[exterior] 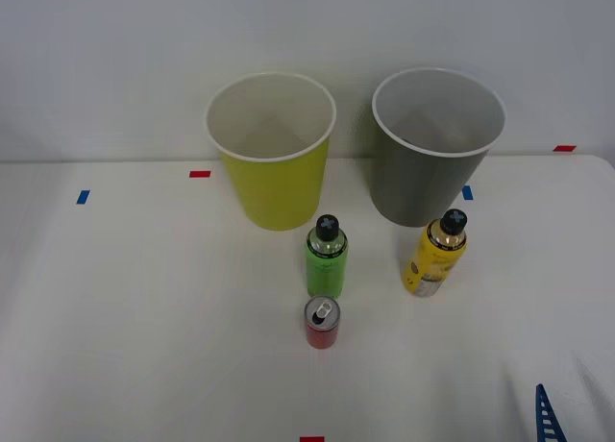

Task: Put cans in the gray bin, plastic bottles in the light green bin

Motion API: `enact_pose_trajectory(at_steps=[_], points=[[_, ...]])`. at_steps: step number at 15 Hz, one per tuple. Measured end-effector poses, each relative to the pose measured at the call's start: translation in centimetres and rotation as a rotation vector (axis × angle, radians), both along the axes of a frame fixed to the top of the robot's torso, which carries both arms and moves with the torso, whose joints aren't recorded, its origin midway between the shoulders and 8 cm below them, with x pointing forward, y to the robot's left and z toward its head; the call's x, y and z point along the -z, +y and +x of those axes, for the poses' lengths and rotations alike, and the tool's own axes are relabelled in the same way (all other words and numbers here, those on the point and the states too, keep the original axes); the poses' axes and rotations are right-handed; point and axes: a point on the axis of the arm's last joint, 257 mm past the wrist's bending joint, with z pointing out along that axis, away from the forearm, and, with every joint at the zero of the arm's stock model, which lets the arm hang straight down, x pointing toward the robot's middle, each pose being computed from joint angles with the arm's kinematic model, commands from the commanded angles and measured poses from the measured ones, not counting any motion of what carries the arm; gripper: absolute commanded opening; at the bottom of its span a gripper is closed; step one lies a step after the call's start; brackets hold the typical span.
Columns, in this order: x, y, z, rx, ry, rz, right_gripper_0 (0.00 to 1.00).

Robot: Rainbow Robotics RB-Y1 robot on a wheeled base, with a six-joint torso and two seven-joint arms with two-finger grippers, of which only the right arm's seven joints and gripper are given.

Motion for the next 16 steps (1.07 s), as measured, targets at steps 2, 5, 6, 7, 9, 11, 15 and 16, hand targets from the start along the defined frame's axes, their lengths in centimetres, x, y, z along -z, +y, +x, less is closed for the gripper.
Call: enact_pose_trajectory(at_steps=[2,5,6,7,9,11,15,16], points=[[0.0,0.0,0.0,0.0,0.0,0.0,1.0],[0.0,0.0,0.0,0.0,0.0,0.0,1.0],[0.0,0.0,0.0,0.0,0.0,0.0,1.0],[0.0,0.0,0.0,0.0,0.0,0.0,1.0],[0.0,0.0,0.0,0.0,0.0,0.0,1.0],[0.0,0.0,0.0,0.0,0.0,0.0,1.0],[0.0,0.0,0.0,0.0,0.0,0.0,1.0],[0.0,0.0,0.0,0.0,0.0,0.0,1.0]])
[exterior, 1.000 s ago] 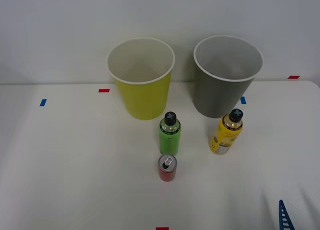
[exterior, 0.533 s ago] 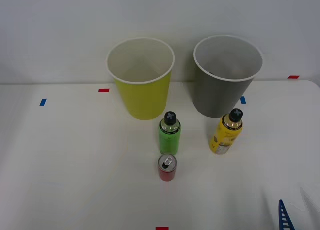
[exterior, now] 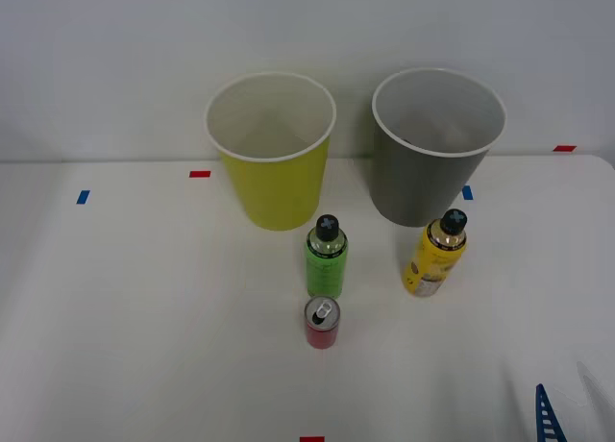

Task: Put cans in the gray bin, plastic bottles in the light green bin

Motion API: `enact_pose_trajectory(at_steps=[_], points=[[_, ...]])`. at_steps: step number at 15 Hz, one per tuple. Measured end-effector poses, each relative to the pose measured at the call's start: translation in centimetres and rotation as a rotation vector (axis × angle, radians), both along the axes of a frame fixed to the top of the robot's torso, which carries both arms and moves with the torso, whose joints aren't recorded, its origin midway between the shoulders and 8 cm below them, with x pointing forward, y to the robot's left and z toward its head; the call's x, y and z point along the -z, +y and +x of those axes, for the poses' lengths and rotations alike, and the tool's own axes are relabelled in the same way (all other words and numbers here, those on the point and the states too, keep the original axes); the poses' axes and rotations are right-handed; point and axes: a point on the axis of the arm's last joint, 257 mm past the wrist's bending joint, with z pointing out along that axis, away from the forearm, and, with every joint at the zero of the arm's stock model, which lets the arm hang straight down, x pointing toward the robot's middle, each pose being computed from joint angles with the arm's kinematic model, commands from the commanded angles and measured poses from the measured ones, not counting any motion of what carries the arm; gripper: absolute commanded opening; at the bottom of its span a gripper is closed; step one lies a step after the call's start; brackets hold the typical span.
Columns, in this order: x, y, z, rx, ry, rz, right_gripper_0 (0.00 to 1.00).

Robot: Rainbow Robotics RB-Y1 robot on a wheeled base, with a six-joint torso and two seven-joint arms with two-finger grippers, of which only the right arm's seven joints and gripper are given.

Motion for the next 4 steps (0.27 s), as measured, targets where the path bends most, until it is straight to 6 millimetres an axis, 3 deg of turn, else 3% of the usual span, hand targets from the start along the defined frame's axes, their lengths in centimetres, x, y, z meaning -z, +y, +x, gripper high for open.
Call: enact_pose_trajectory(at_steps=[4], points=[[0.0,0.0,0.0,0.0,0.0,0.0,1.0]])
